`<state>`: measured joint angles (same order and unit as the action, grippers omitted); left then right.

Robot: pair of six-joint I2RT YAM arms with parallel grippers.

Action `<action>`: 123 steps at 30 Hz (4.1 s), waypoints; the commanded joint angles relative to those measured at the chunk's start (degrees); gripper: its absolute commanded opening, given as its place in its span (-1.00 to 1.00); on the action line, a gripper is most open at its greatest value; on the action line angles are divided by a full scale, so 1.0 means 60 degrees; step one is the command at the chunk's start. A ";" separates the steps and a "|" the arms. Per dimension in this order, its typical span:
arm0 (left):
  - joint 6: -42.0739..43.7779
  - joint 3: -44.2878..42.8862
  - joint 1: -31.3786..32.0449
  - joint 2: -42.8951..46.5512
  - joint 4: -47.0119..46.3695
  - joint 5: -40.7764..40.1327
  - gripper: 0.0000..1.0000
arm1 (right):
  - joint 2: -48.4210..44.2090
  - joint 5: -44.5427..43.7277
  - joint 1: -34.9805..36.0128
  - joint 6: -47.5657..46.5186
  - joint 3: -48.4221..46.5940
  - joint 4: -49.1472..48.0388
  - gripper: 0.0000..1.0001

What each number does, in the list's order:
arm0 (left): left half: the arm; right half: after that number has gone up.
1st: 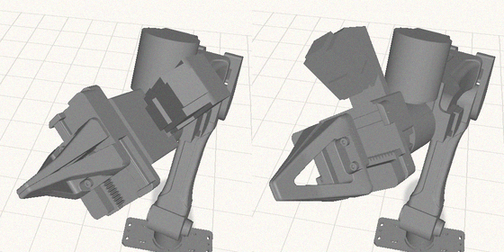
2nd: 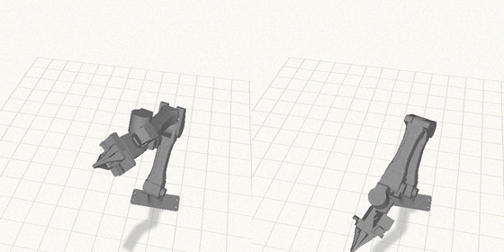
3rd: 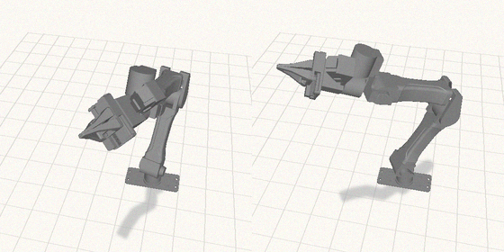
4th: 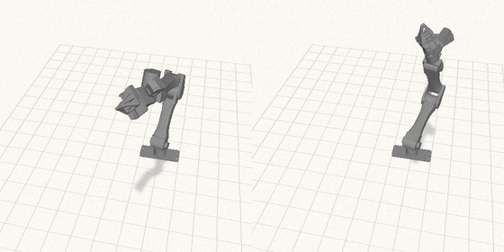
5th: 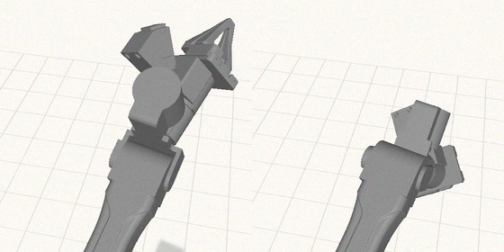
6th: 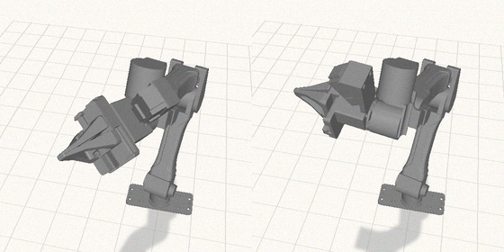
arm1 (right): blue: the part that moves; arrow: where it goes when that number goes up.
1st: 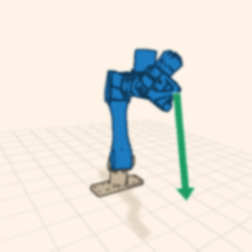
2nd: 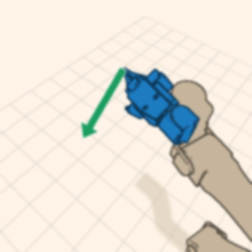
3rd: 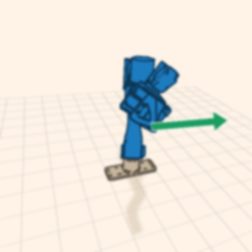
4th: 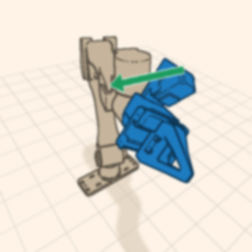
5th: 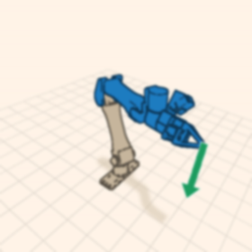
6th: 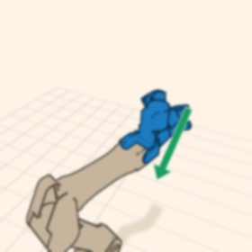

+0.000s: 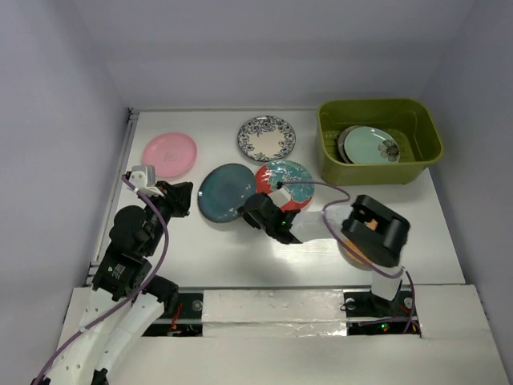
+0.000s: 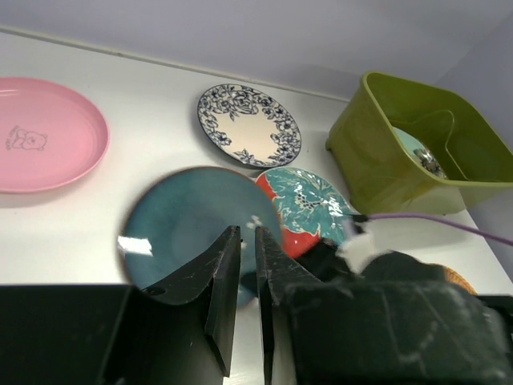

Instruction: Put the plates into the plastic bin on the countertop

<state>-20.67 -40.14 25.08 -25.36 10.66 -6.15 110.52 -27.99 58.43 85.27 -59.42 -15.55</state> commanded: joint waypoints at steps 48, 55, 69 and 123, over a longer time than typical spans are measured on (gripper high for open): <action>-0.0247 -0.0209 0.0053 0.0258 -0.0179 -0.0484 -0.70 | -0.3493 0.4842 -1.2068 -0.8909 -0.1875 0.4701 -0.09; -0.0247 -0.0195 0.0053 0.0258 -0.0165 -0.0410 -0.70 | -0.4677 0.3801 -1.2068 -0.8896 -0.1596 0.4789 0.56; -0.0262 -0.0209 0.0053 0.0287 -0.0252 -0.0308 -0.84 | -1.0361 0.4448 -0.8690 -0.6628 0.3088 0.3077 -1.00; -0.0247 -0.0195 0.0053 0.0419 -0.0179 -0.0469 -0.80 | -1.0479 -0.0246 -0.4440 -0.6651 0.1969 0.1683 -1.00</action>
<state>-22.00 -40.16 25.08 -23.49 11.05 -8.64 52.88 -26.26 42.78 56.07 -37.34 1.32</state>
